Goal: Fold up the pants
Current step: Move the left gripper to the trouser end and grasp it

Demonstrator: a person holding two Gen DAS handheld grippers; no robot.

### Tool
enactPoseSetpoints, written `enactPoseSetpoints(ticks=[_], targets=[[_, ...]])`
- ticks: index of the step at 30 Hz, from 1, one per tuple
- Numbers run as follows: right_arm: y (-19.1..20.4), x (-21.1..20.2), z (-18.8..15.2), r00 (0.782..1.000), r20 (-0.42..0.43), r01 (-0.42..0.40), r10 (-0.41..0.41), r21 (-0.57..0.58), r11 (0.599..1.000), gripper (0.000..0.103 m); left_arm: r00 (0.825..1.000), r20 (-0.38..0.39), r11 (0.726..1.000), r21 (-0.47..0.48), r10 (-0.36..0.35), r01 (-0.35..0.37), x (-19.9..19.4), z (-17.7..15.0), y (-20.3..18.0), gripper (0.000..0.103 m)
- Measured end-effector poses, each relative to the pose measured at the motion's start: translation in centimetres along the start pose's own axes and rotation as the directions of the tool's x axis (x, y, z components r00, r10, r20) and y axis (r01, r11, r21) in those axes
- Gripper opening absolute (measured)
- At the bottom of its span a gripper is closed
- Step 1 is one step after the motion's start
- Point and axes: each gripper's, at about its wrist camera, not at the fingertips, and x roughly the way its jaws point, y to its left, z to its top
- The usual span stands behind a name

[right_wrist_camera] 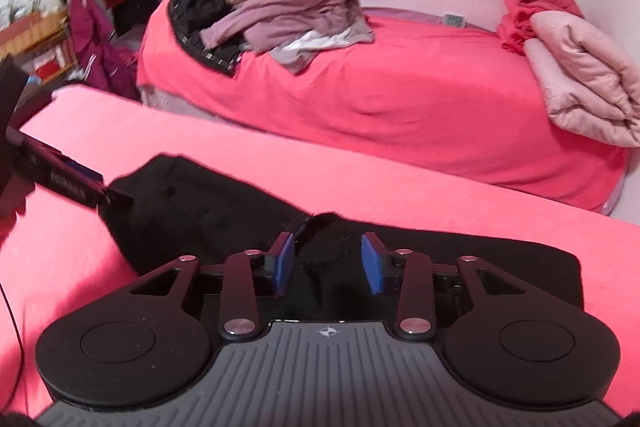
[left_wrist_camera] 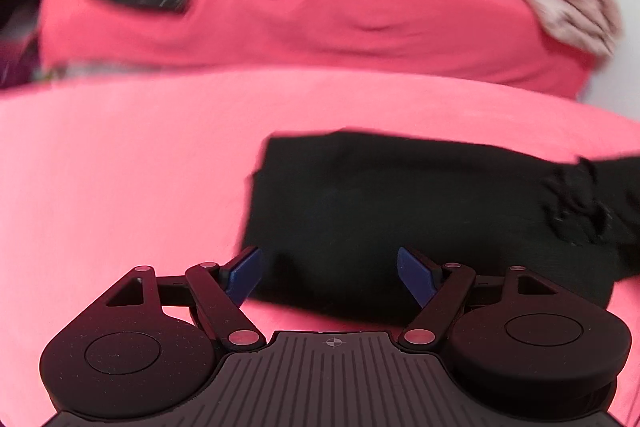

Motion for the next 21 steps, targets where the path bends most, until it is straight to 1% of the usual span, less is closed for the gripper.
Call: enactPoseSetpoints(ticks=[2,5,7,9,11,12,14,16,20,21], targets=[[0.3,0.4,-0.2,1.0,-0.014,-0.016,0.015,-0.03,0.999,0.038,1.0,-0.023,0.998,-0.069,0.003,-0.005,0.0,-0.6,2.1,0.103],[0.6,1.0,-0.2,0.999,-0.025,-0.024,0.022,-0.069,0.997,0.037,0.998,-0.058,0.991,-0.137,0.003,-0.01,0.4,-1.6,4.2,0.103],[0.9,1.6,-0.2,0.999,-0.027,-0.027,0.024,-0.088,0.996,0.037,0.997,-0.071,0.982,-0.189,-0.035,0.021,0.7,-2.0,5.1,0.103],[1.2,2.5,-0.4,0.999,-0.047,-0.031,0.027,-0.089,0.996,0.037,0.993,-0.073,0.966,-0.249,-0.091,0.07,1.0,-2.3,5.7,0.103],[1.2,4.2,-0.9,0.993,-0.115,-0.039,0.03,-0.08,0.996,0.037,0.985,-0.068,0.942,-0.312,-0.156,0.127,1.6,-2.4,6.0,0.103],[1.4,4.8,-1.3,0.99,-0.14,-0.037,0.024,-0.086,0.996,0.037,0.98,-0.07,0.925,-0.35,-0.184,0.148,2.1,-2.4,6.1,0.103],[1.7,4.8,-1.6,0.992,-0.127,-0.033,0.019,-0.109,0.994,0.037,0.97,-0.066,0.89,-0.416,-0.233,0.185,2.8,-2.6,6.5,0.103],[1.6,4.3,-1.5,0.993,-0.118,-0.043,0.031,-0.102,0.994,0.037,0.962,-0.055,0.857,-0.47,-0.268,0.212,3.4,-2.8,6.8,0.103],[1.0,2.8,-1.4,0.998,-0.068,-0.021,0.015,-0.101,0.995,0.036,0.955,-0.018,0.816,-0.524,-0.297,0.244,3.7,-2.8,7.0,0.103],[0.8,2.7,-1.5,0.998,-0.067,-0.022,0.016,-0.094,0.995,0.036,0.954,-0.013,0.809,-0.534,-0.3,0.247,3.8,-2.7,7.0,0.103]])
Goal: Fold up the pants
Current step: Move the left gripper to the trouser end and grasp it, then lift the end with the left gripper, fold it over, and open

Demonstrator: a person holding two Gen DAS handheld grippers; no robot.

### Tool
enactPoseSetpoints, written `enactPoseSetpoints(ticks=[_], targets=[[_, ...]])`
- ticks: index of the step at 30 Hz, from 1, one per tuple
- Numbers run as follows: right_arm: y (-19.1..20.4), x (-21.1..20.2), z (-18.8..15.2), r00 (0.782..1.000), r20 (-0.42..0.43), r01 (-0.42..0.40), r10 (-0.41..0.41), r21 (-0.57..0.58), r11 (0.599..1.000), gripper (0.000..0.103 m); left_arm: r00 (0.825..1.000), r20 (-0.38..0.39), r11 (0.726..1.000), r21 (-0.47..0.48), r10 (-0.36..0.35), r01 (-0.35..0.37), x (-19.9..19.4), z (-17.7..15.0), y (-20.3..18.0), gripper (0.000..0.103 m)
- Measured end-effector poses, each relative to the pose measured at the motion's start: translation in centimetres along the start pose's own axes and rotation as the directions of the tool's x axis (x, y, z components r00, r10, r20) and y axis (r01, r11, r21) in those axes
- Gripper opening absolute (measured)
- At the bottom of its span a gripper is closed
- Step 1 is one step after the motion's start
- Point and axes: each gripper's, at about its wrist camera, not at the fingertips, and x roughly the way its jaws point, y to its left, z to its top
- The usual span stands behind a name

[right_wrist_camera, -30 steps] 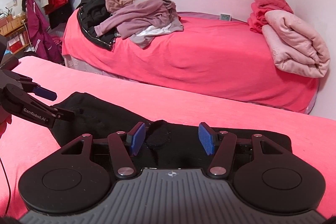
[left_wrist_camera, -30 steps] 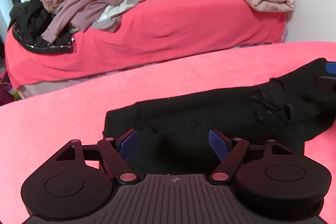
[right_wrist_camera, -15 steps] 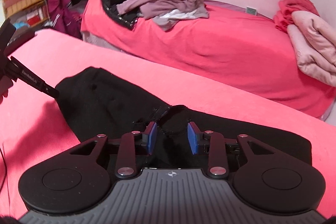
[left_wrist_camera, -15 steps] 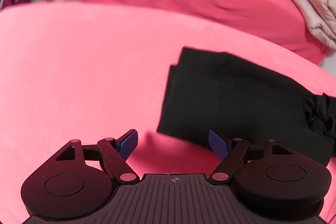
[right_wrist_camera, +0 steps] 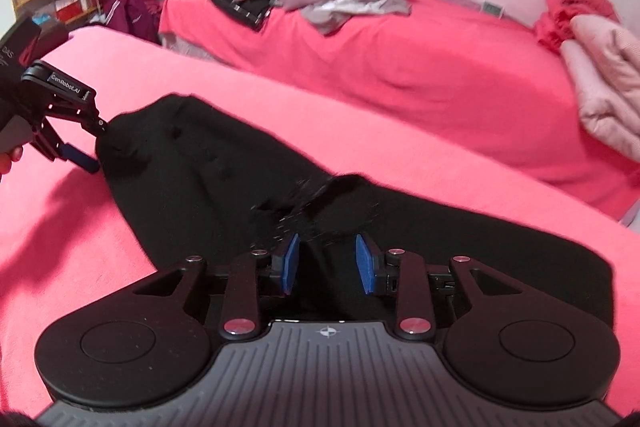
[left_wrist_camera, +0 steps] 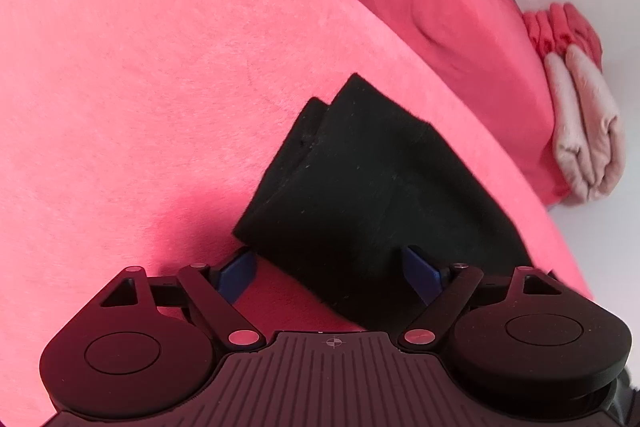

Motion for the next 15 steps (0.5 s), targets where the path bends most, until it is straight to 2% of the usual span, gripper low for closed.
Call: enactPoseSetpoints(ticks=[3,5,7,8,10,13,15], targets=[[-0.2,0.9,-0.8,0.999,-0.043,-0.009,0.009,0.007,1.0,0.037,1.0,0.017,1.0,-0.015,0.007,-0.007,0.2,-0.1,-0.5,0.103],[0.2,1.3,-1.3,0.999,-0.043,0.003,-0.003,-0.008,1.0,0.038,0.999,0.039,1.0,-0.015,0.02,-0.019,0.1,-0.5,-1.1,0.103],[0.3,1.4,-1.1,0.999,-0.043,0.005,-0.004,0.004,1.0,0.039,0.998,0.052,0.999,0.009,0.038,-0.038,0.0,-0.6,-1.6,0.099],[0.2,1.3,-1.0,0.999,-0.044,0.002,-0.002,0.009,1.0,0.039,0.997,0.056,0.998,0.029,0.056,-0.058,-0.2,-0.6,-1.8,0.101],[0.1,1.2,-0.9,0.999,-0.043,-0.003,0.003,0.005,1.0,0.039,0.994,0.074,0.995,0.065,0.074,-0.079,-0.8,-0.8,-2.4,0.088],[0.0,0.6,-0.8,1.0,-0.018,-0.003,0.003,0.002,1.0,0.038,0.991,0.11,0.99,0.113,0.073,-0.085,-2.3,-1.1,-3.2,0.079],[-0.1,0.4,-0.9,1.0,-0.013,-0.006,0.006,0.014,1.0,0.039,0.989,0.136,0.987,0.14,0.058,-0.077,-3.4,-1.3,-3.8,0.079]])
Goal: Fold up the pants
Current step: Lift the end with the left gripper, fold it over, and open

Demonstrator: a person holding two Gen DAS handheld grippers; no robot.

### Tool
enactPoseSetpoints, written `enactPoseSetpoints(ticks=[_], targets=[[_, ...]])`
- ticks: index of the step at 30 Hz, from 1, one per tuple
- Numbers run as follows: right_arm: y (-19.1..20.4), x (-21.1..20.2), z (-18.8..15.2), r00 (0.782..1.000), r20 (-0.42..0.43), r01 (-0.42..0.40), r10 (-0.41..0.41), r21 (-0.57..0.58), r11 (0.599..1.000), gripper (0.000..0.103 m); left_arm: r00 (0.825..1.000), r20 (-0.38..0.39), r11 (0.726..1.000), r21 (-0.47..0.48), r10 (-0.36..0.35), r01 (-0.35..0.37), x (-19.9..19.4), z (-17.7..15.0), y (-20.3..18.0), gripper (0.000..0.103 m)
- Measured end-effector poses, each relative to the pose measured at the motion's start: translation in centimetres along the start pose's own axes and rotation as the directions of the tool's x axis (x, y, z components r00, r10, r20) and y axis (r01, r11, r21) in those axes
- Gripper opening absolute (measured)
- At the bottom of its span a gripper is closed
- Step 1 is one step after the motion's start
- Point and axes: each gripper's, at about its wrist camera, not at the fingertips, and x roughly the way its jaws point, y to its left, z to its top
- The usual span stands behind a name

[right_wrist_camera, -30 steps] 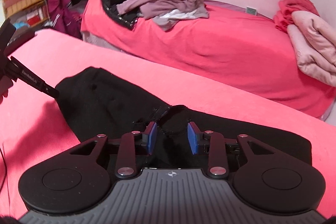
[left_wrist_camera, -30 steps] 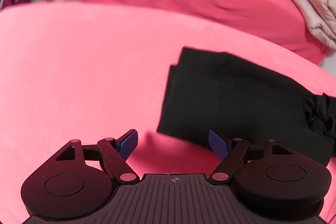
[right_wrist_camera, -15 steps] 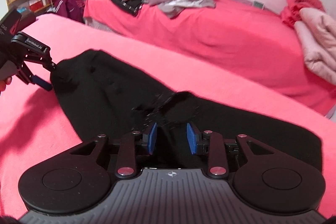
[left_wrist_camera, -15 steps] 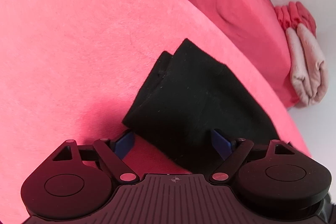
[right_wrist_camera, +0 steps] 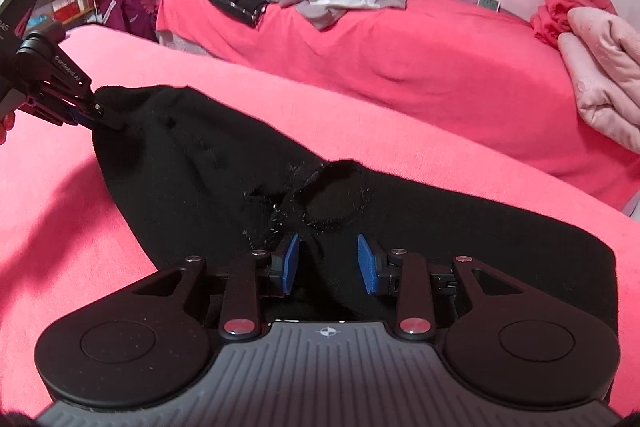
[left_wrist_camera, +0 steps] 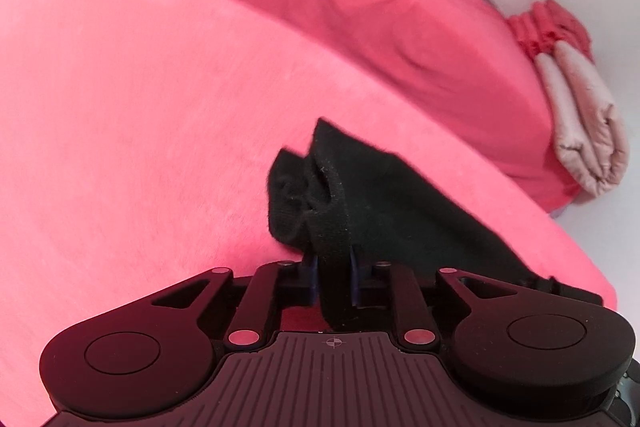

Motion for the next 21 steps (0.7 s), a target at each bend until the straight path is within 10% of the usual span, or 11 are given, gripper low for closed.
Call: enactPoseSetpoints(ticks=[9,10,21], targets=[[-0.3,0.5,-0.1,1.0,-0.01,-0.003,0.003,0.001,1.0,0.039,0.998,-0.023,0.997,0.041,0.065,-0.064,0.5,0.0,-0.9,0.079],[-0.4,0.6,0.0,1.0,-0.011,-0.004,0.004,-0.004,1.0,0.039,0.997,-0.051,0.998,0.026,0.059,-0.058,1.1,-0.2,-0.2,0.094],[0.6,1.4,0.5,0.999,-0.046,0.021,-0.024,-0.058,0.998,0.04,0.982,-0.152,0.989,-0.114,-0.114,0.097,4.2,3.6,5.8,0.103]])
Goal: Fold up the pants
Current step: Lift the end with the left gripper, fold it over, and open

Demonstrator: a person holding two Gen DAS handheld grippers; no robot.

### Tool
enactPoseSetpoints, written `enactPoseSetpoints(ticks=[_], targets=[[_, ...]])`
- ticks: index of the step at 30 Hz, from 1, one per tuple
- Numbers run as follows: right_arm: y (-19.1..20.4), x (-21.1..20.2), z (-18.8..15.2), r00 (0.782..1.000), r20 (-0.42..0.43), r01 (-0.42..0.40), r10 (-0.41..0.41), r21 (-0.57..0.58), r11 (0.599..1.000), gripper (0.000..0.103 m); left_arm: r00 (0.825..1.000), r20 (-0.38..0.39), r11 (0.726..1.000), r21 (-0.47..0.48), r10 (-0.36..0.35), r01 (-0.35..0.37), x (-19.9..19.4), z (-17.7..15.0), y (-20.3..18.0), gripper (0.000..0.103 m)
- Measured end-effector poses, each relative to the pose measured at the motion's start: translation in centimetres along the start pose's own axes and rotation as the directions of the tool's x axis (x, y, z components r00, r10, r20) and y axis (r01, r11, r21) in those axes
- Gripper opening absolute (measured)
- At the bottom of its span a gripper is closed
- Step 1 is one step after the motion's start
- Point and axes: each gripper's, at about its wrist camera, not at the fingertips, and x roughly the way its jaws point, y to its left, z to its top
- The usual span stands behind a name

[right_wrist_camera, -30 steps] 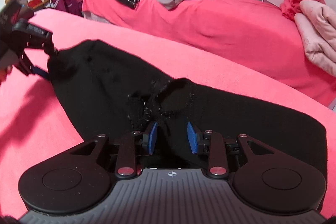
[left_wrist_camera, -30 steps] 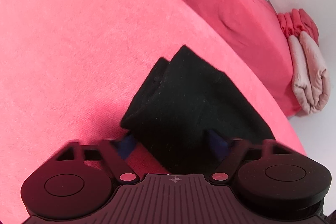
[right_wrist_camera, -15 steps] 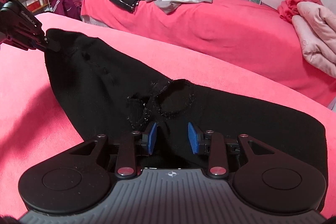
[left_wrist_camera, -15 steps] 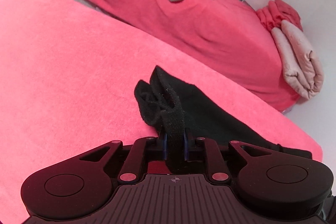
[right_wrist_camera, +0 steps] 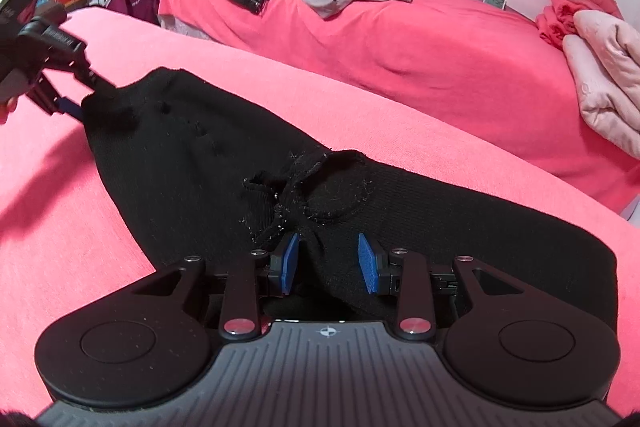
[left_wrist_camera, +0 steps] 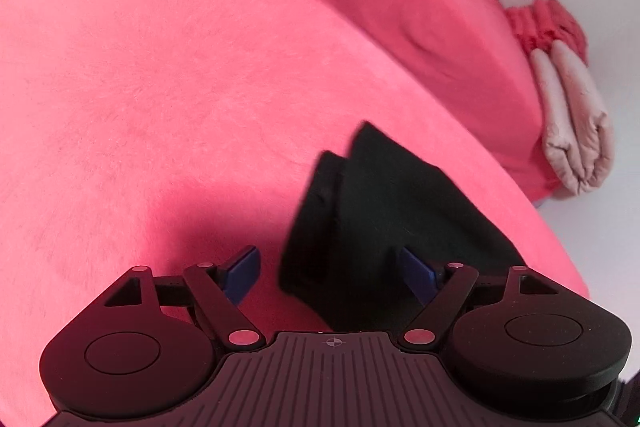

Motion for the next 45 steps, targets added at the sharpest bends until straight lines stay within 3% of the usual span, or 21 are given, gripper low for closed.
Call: enactPoseSetpoints(ticks=[6,12,20,23,25,27,29,37,42,45], targets=[[0.5,0.6,0.3,1.0,-0.012,0.019,-0.019,0.003,1.0,0.041,0.989,-0.022,0.984,-0.106,-0.144,0.141,0.6,1.0,1.8,0.103],[0.4,0.5,0.1,1.0,-0.007,0.019,-0.019,0.011,1.0,0.041,0.986,-0.043,0.983,-0.1,-0.161,0.156,1.3,0.2,1.1,0.103],[-0.2,0.3,-0.2,1.0,0.009,0.004,-0.004,0.017,1.0,0.041,0.974,-0.045,0.962,-0.173,-0.222,0.211,1.5,-0.3,0.3,0.103],[-0.2,0.3,-0.2,1.0,0.012,0.003,-0.003,0.012,1.0,0.041,0.987,-0.031,0.981,-0.121,-0.155,0.15,1.7,-0.1,-1.3,0.103],[-0.1,0.3,-0.2,1.0,0.014,0.005,-0.005,0.006,1.0,0.041,0.994,-0.019,0.991,-0.092,-0.104,0.102,1.8,-0.1,-2.4,0.097],[0.1,0.2,-0.3,1.0,0.018,0.012,-0.011,-0.009,1.0,0.041,0.997,0.005,0.995,-0.054,-0.082,0.082,1.2,-0.4,-3.4,0.089],[0.4,-0.2,-0.3,0.999,0.036,0.021,-0.02,-0.032,0.999,0.041,0.996,0.035,0.997,-0.012,-0.082,0.082,-0.1,-0.8,-4.6,0.089],[0.9,-0.1,-1.4,0.998,0.055,-0.019,0.02,-0.029,0.999,0.039,0.978,0.099,0.977,0.13,-0.183,0.169,-5.5,-2.3,-11.7,0.09],[0.1,-0.8,-1.7,0.995,0.084,-0.05,0.048,0.019,0.999,0.039,0.966,0.084,0.934,0.288,-0.246,0.212,-7.1,-5.0,-19.3,0.09],[-0.1,-1.9,-2.2,0.99,0.126,-0.062,0.056,0.046,0.997,0.038,0.957,0.037,0.899,0.355,-0.288,0.257,-6.8,-7.1,-24.2,0.09]])
